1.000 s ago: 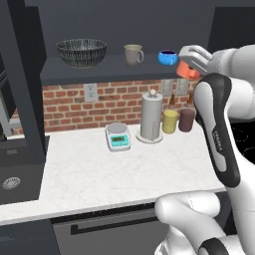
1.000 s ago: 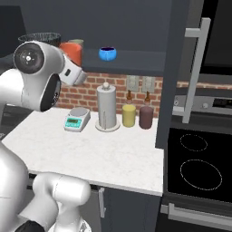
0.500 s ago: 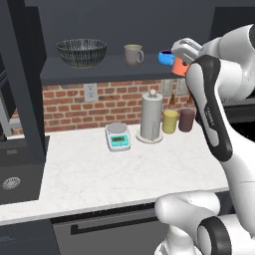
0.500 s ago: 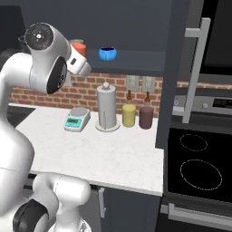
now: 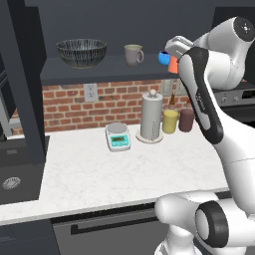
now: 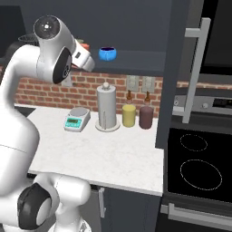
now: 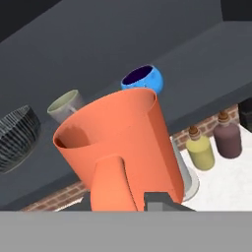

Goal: Gather all objects into one cabinet and sort the glasses and bowls to opposite sides.

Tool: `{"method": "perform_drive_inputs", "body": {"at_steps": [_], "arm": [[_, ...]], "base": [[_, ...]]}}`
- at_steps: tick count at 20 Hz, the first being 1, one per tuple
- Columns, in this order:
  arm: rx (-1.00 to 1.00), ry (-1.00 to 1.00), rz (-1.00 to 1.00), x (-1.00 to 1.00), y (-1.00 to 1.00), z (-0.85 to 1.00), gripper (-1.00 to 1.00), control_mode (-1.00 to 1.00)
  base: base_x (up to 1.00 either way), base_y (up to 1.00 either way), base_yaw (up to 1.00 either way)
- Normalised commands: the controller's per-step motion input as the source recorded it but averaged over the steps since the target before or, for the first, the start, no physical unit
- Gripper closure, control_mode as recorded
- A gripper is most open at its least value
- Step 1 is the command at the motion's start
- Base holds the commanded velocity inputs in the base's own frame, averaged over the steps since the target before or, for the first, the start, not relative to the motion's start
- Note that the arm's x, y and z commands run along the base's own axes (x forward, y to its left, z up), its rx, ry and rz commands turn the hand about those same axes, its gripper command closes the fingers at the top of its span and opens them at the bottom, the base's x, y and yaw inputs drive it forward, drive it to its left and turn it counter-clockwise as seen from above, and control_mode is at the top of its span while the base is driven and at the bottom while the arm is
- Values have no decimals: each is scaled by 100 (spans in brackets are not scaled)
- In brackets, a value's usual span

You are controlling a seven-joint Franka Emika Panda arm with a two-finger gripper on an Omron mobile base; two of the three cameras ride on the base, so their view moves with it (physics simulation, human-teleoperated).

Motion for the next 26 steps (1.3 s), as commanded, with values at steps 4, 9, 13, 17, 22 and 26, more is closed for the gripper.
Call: {"method": "perform_drive_inputs", "body": {"at_steps": [4, 9, 13, 17, 22, 26], "arm": [[0, 0, 0, 48, 0, 0, 100, -100], [0, 2, 9, 32, 0, -17, 100, -100], [0, 0, 9, 36, 0, -25, 100, -100], [0, 0, 8, 31, 1, -11, 100, -100], [0, 2, 9, 31, 2, -19, 100, -100], [-2, 0, 3, 40, 0, -14, 100, -100]], "base": [[0, 0, 0], [0, 0, 0], [0, 0, 0], [0, 0, 0], [0, 0, 0], [0, 0, 0]]}}
